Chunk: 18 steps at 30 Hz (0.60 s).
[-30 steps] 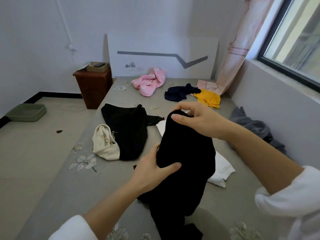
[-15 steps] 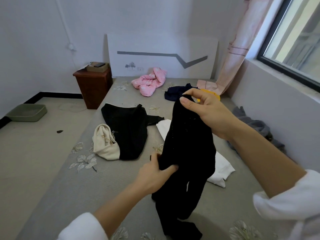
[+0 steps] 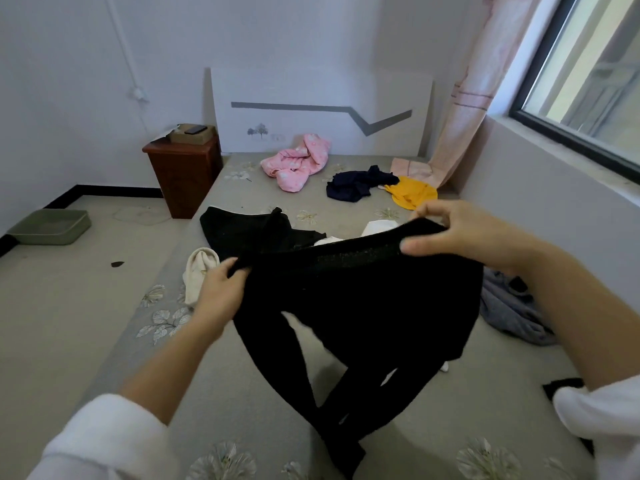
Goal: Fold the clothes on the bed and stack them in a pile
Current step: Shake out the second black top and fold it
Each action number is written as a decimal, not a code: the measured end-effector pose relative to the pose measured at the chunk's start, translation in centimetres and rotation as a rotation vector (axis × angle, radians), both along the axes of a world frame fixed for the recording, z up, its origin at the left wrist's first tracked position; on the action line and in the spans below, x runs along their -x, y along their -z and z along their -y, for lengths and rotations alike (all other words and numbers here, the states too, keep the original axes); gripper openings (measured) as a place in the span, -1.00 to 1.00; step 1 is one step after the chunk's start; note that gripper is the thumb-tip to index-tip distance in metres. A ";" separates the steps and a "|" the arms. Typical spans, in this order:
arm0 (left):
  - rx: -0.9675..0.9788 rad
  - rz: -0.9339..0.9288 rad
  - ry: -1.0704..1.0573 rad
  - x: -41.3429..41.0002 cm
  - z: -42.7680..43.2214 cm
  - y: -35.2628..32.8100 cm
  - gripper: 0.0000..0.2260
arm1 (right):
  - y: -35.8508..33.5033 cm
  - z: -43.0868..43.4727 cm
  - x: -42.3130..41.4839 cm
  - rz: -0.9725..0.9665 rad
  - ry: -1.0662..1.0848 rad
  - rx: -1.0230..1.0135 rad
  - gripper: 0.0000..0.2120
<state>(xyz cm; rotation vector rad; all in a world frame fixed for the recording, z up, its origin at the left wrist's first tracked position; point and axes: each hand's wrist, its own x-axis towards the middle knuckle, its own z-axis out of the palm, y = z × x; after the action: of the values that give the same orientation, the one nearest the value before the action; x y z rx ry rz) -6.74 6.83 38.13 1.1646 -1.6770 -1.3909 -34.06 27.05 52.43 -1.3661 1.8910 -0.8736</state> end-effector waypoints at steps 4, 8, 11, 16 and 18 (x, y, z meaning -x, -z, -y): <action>0.291 0.153 0.230 -2.1 1.7 -3.8 -0.79 | 0.4 -1.4 2.2 -0.428 -0.076 -0.333 -0.67; 0.178 0.389 0.568 -4.6 3.6 -10.1 -0.71 | 0.8 -1.3 4.4 -0.842 0.109 -0.434 -0.76; 0.136 0.638 0.659 -5.2 5.6 -13.2 -0.69 | 1.9 -0.2 5.4 -0.979 0.321 -0.355 -0.85; 0.445 1.038 0.282 -3.5 9.0 -11.4 -0.86 | 6.0 2.8 5.9 -0.940 0.539 -0.264 -0.79; 0.489 1.120 0.136 -2.9 9.5 -10.2 -0.85 | 7.8 3.8 6.3 -0.775 0.606 -0.267 -0.74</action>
<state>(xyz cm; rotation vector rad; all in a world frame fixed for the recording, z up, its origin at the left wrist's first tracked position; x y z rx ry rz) -3.87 -2.71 48.28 1.6533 -2.6598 -0.2341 -40.32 23.23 44.62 -1.0409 2.9859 -0.3108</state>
